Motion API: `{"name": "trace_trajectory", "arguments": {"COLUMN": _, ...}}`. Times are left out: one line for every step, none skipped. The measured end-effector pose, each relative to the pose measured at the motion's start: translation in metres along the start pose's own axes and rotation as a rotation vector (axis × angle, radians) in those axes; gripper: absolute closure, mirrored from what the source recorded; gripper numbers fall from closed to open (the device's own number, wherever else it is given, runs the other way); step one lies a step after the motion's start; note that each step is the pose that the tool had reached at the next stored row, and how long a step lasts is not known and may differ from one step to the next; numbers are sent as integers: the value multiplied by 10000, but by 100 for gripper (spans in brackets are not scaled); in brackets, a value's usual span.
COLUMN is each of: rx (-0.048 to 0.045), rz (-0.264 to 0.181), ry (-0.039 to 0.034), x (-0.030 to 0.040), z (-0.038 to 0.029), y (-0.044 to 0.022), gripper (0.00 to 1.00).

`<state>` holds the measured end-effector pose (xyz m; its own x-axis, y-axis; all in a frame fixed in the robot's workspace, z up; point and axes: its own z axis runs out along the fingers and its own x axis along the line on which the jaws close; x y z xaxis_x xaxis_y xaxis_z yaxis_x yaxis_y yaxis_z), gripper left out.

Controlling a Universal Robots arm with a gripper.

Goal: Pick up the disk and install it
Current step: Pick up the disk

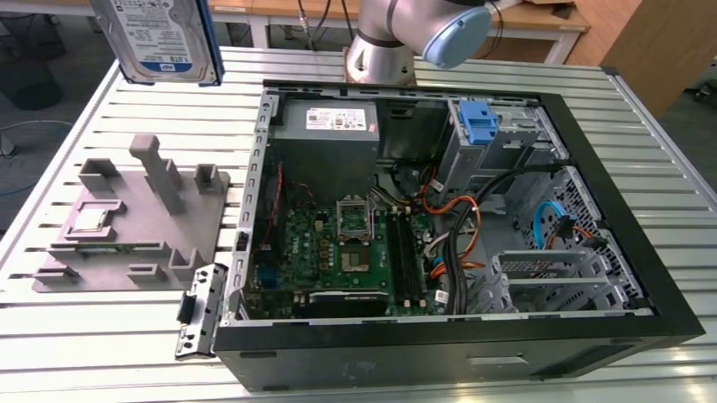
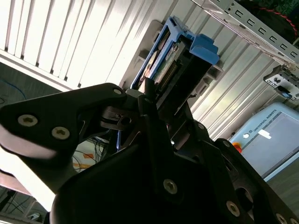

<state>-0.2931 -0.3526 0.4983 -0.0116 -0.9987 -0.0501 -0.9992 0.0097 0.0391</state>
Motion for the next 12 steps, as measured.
{"name": "trace_trajectory", "arguments": {"rx": -1, "rz": 0, "ry": 0, "x": 0, "z": -1, "y": -7, "gripper": 65}}
{"name": "trace_trajectory", "arguments": {"rx": 0, "rz": 0, "ry": 0, "x": 0, "z": -1, "y": -14, "gripper": 65}}
{"name": "trace_trajectory", "arguments": {"rx": 0, "rz": 0, "ry": 0, "x": 0, "z": -1, "y": -21, "gripper": 65}}
{"name": "trace_trajectory", "arguments": {"rx": -1, "rz": 0, "ry": 0, "x": 0, "z": -1, "y": -29, "gripper": 65}}
{"name": "trace_trajectory", "arguments": {"rx": 0, "rz": 0, "ry": 0, "x": -1, "z": -1, "y": -35, "gripper": 65}}
{"name": "trace_trajectory", "arguments": {"rx": -1, "rz": 0, "ry": 1, "x": -1, "z": -2, "y": -41, "gripper": 65}}
{"name": "trace_trajectory", "arguments": {"rx": -1, "rz": 0, "ry": 1, "x": -1, "z": -2, "y": -46, "gripper": 65}}
{"name": "trace_trajectory", "arguments": {"rx": 0, "rz": 0, "ry": 0, "x": -1, "z": -2, "y": -47, "gripper": 65}}
{"name": "trace_trajectory", "arguments": {"rx": 0, "rz": 2, "ry": 0, "x": -1, "z": -2, "y": -48, "gripper": 65}}
{"name": "trace_trajectory", "arguments": {"rx": 0, "rz": 2, "ry": 0, "x": -1, "z": -2, "y": -48, "gripper": 65}}
{"name": "trace_trajectory", "arguments": {"rx": 0, "rz": 0, "ry": 0, "x": -1, "z": -2, "y": -49, "gripper": 65}}
{"name": "trace_trajectory", "arguments": {"rx": -1, "rz": 0, "ry": 1, "x": -1, "z": -2, "y": -50, "gripper": 65}}
